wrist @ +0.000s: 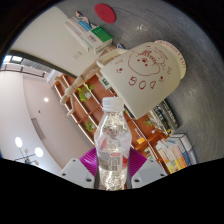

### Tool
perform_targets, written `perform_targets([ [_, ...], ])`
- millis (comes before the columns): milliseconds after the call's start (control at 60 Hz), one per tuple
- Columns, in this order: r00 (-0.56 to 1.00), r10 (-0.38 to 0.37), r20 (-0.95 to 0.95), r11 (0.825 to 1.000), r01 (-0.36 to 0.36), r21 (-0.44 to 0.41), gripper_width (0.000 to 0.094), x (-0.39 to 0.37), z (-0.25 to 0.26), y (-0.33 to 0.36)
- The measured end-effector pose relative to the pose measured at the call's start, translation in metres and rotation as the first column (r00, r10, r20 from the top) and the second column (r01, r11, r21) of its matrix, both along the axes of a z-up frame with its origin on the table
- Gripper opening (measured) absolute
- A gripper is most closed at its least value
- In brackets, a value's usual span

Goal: Pour water

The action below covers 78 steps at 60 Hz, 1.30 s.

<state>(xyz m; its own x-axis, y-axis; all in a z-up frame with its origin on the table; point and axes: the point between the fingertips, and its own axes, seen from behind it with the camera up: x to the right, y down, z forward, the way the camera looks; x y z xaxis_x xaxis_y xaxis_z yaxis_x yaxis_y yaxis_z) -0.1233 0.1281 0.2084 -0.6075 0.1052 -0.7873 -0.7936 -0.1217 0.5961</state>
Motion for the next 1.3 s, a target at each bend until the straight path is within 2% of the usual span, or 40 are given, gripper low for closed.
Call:
perform_targets([
  [133, 0.994, 0.02, 0.106, 0.999, -0.016, -0.035, 0.0403, -0.01, -0.005, -0.004],
  [217, 0.953, 0.029, 0.302, 0.998, -0.012, -0.059, 0.0401, -0.015, -0.003, -0.008],
  [267, 0.897, 0.022, 0.442, 0.999, -0.002, -0.046, 0.0402, -0.016, 0.008, -0.012],
  [367, 0.659, 0.018, 0.752, 0.998, 0.031, -0.052, 0.0405, -0.006, 0.021, -0.012],
  [433, 0.43, -0.007, 0.903, 0.996, 0.083, -0.032, 0.0403, 0.013, 0.032, -0.016],
  [483, 0.242, 0.002, 0.97, 0.991, 0.129, -0.034, 0.0402, 0.034, 0.039, -0.017],
  [550, -0.017, 0.063, 0.998, 0.971, 0.231, -0.057, 0.04, 0.074, 0.036, -0.021],
  [650, -0.246, 0.194, 0.95, 0.909, 0.409, -0.08, 0.0401, 0.144, 0.017, -0.028],
  [683, -0.286, 0.237, 0.928, 0.889, 0.449, -0.089, 0.0401, 0.162, 0.011, -0.03],
  [733, -0.358, 0.28, 0.891, 0.869, 0.489, -0.076, 0.04, 0.192, -0.006, -0.033],
  [850, -0.42, 0.413, 0.808, 0.811, 0.573, -0.117, 0.04, 0.244, -0.023, -0.039],
  [867, -0.428, 0.422, 0.799, 0.804, 0.583, -0.112, 0.0399, 0.253, -0.042, -0.038],
  [967, -0.431, 0.481, 0.763, 0.772, 0.621, -0.135, 0.04, 0.275, -0.049, -0.036],
  [1017, -0.424, 0.479, 0.769, 0.767, 0.629, -0.131, 0.0399, 0.288, -0.068, -0.031],
  [1083, -0.406, 0.467, 0.786, 0.776, 0.615, -0.143, 0.0398, 0.292, -0.078, -0.024],
  [1250, -0.414, 0.494, 0.765, 0.765, 0.625, -0.155, 0.04, 0.306, -0.105, -0.024],
  [1300, -0.429, 0.481, 0.765, 0.772, 0.62, -0.137, 0.0416, 0.306, -0.105, -0.021],
])
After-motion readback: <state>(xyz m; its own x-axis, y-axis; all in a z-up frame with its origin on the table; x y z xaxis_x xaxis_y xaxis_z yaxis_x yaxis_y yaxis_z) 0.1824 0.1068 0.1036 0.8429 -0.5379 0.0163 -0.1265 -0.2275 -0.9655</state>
